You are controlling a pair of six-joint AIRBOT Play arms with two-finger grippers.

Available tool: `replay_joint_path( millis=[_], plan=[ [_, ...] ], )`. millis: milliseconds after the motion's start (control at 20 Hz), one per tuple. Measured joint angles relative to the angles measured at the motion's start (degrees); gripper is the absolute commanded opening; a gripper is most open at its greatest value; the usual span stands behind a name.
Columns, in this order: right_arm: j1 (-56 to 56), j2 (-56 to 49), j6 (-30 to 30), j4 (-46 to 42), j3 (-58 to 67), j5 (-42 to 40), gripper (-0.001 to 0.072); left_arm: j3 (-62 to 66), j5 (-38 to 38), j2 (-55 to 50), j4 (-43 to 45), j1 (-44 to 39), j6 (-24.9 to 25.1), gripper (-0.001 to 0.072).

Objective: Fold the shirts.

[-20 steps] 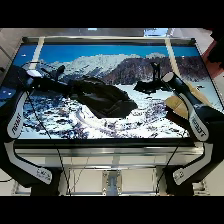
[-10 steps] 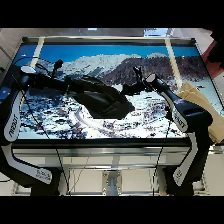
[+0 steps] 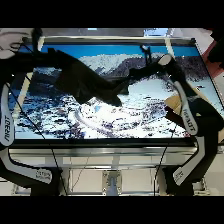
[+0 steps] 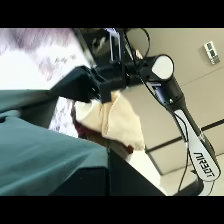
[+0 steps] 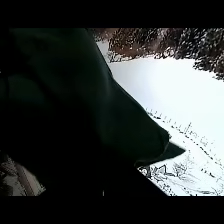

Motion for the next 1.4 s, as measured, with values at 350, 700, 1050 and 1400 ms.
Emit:
replay_joint_path(
  millis=[350,700,1050,1400],
  plan=[
    [-0.4,26.4,1.3,-10.7,6.1,7.5,0.0017,11.5,2.0,7.6,2.8,0.1,-3.1,0.0011],
    [11.6,34.6,6.5,-13.0,-1.1,14.7,0.0016,9.4,2.4,9.0,49.3,-7.1,-14.7,0.0012],
    [28.9,22.7,5.7,-6.4,-26.8,5.9,0.0117,1.1,14.6,-1.3,70.4,-10.3,-19.3,0.0040],
    [33.6,14.9,0.8,-4.8,-33.1,-4.5,0.0399,6.0,24.1,-8.0,72.5,-9.5,-21.9,0.0557]
  ],
)
